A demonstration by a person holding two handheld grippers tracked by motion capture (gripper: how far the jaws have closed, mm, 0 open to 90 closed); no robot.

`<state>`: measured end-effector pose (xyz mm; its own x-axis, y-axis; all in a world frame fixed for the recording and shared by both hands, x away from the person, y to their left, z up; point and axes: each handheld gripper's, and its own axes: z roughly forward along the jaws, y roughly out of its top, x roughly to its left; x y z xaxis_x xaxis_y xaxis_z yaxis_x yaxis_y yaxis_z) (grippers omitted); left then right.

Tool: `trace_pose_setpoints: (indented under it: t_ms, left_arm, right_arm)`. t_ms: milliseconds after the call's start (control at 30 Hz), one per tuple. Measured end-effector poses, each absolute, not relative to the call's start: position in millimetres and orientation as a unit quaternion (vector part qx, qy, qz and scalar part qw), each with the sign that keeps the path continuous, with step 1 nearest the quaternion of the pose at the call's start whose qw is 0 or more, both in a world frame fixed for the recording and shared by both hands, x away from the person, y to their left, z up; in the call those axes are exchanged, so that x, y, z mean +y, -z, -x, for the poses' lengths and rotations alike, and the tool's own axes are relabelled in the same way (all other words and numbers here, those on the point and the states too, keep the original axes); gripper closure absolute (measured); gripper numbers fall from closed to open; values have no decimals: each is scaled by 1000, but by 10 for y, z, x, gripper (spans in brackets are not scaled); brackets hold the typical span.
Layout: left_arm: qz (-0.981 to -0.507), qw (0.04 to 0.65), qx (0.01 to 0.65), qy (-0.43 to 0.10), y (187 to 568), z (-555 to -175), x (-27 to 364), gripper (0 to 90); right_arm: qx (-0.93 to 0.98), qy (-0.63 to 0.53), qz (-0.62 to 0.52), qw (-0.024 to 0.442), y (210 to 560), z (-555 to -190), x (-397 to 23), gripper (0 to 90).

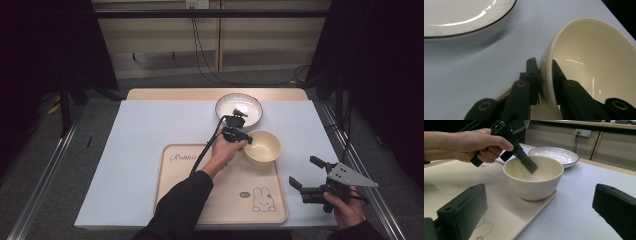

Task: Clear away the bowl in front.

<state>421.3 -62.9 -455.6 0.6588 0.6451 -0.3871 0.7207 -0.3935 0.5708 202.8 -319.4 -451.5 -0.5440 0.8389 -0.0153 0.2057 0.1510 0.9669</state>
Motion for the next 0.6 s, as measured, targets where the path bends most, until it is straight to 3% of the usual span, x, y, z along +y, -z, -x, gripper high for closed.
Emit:
trace_pose_setpoints:
  t_ms: [367,600]
  left_arm:
    - [-831,385,400,31,4596,-4162,-665,792]
    - [-838,395,377,-1,4607,-4148,-644,657]
  right_arm:
    - [698,-532,-376,297,4514,-2023,-3190,0]
    - [699,-536,-373,292,4512,-2020,-3193,0]
